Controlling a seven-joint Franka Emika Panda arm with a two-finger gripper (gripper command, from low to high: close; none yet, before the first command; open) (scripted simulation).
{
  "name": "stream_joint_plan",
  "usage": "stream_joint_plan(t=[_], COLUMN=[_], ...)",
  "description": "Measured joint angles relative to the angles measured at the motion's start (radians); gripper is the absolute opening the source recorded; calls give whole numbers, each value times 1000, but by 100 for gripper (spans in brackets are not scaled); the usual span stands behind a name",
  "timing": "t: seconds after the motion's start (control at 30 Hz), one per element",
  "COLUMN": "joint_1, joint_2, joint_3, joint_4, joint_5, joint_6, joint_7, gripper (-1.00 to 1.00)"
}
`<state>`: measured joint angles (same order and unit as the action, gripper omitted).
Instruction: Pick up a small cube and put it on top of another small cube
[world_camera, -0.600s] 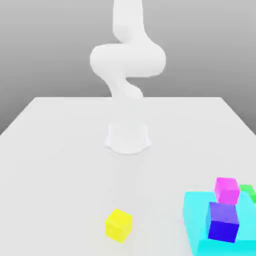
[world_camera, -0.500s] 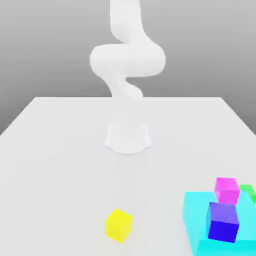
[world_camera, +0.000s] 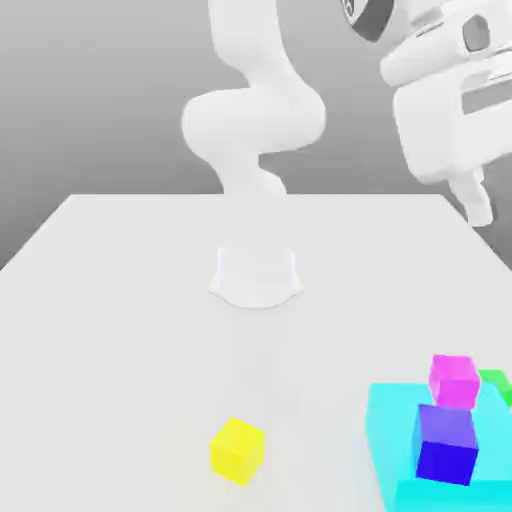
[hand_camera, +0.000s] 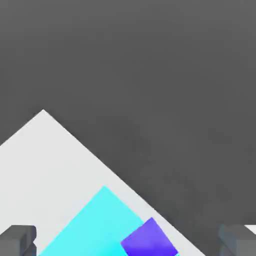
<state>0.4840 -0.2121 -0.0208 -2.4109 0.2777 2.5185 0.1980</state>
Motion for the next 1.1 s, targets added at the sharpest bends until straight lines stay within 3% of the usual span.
stream_joint_plan(t=[0.27, 0.4, 0.57, 0.73, 0.77, 0.97, 1.1], joint_1=[130, 184, 261, 294, 295, 295, 291], joint_2=[213, 313, 430, 593, 621, 635, 539], joint_3=[73, 86, 73, 47, 45, 45, 51], joint_4=[-49, -76, -106, -80, -75, -72, -91], joint_5=[-28, -108, -275, -319, -320, -322, -319], joint_6=[102, 159, 228, 355, 377, 387, 312], joint_7=[-136, -158, -131, -115, -114, -112, -116], gripper=[0, 0, 0, 0, -100, -100, -100])
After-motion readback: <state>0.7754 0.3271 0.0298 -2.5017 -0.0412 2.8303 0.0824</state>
